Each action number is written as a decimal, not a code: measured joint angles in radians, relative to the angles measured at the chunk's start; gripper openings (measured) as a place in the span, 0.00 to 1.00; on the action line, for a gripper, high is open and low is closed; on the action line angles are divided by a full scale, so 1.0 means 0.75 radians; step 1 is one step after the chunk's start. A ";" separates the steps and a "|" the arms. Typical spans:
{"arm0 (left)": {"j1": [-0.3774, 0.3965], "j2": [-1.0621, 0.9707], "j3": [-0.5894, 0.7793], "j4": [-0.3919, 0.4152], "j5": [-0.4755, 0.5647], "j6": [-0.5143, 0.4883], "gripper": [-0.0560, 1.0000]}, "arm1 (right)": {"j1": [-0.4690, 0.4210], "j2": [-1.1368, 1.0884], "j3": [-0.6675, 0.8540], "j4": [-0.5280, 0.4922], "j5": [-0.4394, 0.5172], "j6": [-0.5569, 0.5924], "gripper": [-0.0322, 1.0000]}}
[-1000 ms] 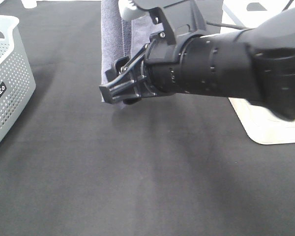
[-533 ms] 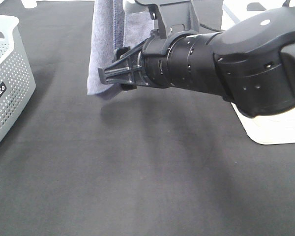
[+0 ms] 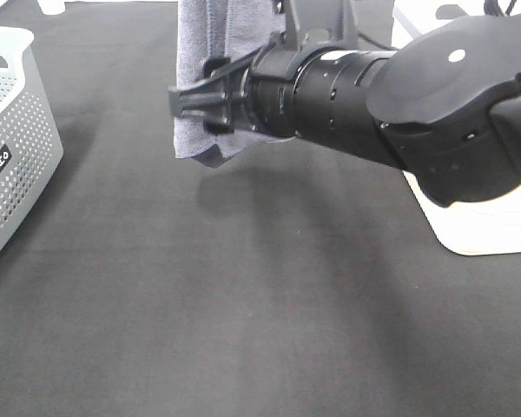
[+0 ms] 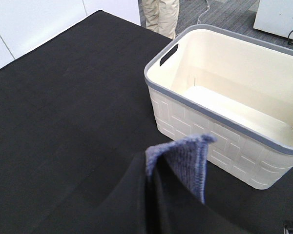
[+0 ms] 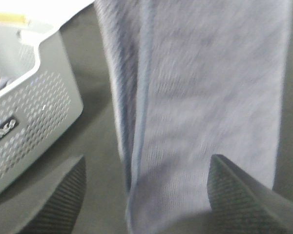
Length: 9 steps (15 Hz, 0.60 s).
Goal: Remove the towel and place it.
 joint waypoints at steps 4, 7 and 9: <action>0.000 0.000 0.000 -0.015 0.000 0.000 0.05 | 0.000 0.047 0.000 -0.004 -0.120 0.013 0.69; 0.000 0.000 0.000 -0.016 0.000 0.000 0.05 | 0.000 0.079 0.000 -0.001 -0.137 0.013 0.67; 0.000 0.000 0.000 -0.016 0.000 0.000 0.05 | 0.000 0.089 0.000 0.025 -0.141 -0.001 0.63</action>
